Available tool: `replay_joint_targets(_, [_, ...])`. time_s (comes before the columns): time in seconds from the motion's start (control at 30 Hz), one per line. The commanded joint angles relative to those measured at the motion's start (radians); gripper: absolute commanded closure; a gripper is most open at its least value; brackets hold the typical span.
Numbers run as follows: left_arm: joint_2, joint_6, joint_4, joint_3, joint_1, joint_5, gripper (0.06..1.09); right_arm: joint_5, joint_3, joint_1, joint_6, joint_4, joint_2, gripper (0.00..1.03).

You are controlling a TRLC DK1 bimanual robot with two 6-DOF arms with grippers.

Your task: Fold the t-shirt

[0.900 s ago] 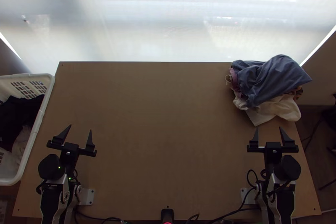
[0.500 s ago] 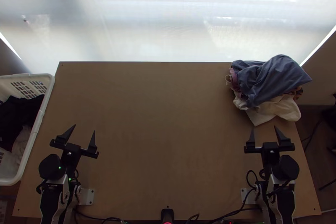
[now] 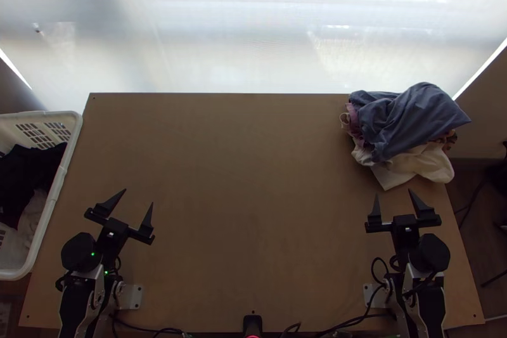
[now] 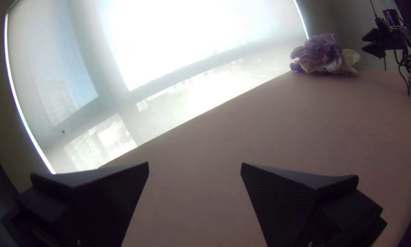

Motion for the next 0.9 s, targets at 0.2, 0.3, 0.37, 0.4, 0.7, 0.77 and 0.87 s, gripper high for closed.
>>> replay_joint_targets(0.2, [-0.002, 0.012, 0.012, 0.001, 0.015, 0.02, 0.11, 0.009, 0.0, -0.031, -0.046, 0.013, 0.024, 0.05])
replay_joint_targets(0.3, [-0.002, -0.004, 0.029, 0.003, 0.015, 0.019, 0.11, 0.009, 0.002, -0.036, -0.045, 0.031, 0.012, 0.05])
replay_joint_targets(0.37, [0.001, -0.023, 0.084, 0.004, 0.034, 0.016, 0.18, 0.02, 0.006, -0.036, -0.052, 0.063, 0.011, 0.05])
replay_joint_targets(0.4, [0.001, -0.031, 0.104, 0.006, 0.049, 0.014, 0.19, 0.032, 0.013, -0.034, -0.069, 0.079, 0.011, 0.05])
replay_joint_targets(0.7, [0.377, -0.086, 0.224, 0.241, 0.325, -0.004, 0.1, 0.093, 0.281, -0.031, -0.086, 0.191, 0.46, 0.05])
replay_joint_targets(0.77, [0.466, -0.087, 0.115, 0.374, 0.353, 0.006, 0.1, 0.109, 0.422, 0.01, -0.049, 0.128, 0.57, 0.05])
replay_joint_targets(0.87, [0.581, -0.089, -0.041, 0.566, 0.409, 0.008, 0.1, 0.199, 0.646, 0.132, -0.034, -0.001, 0.736, 0.05])
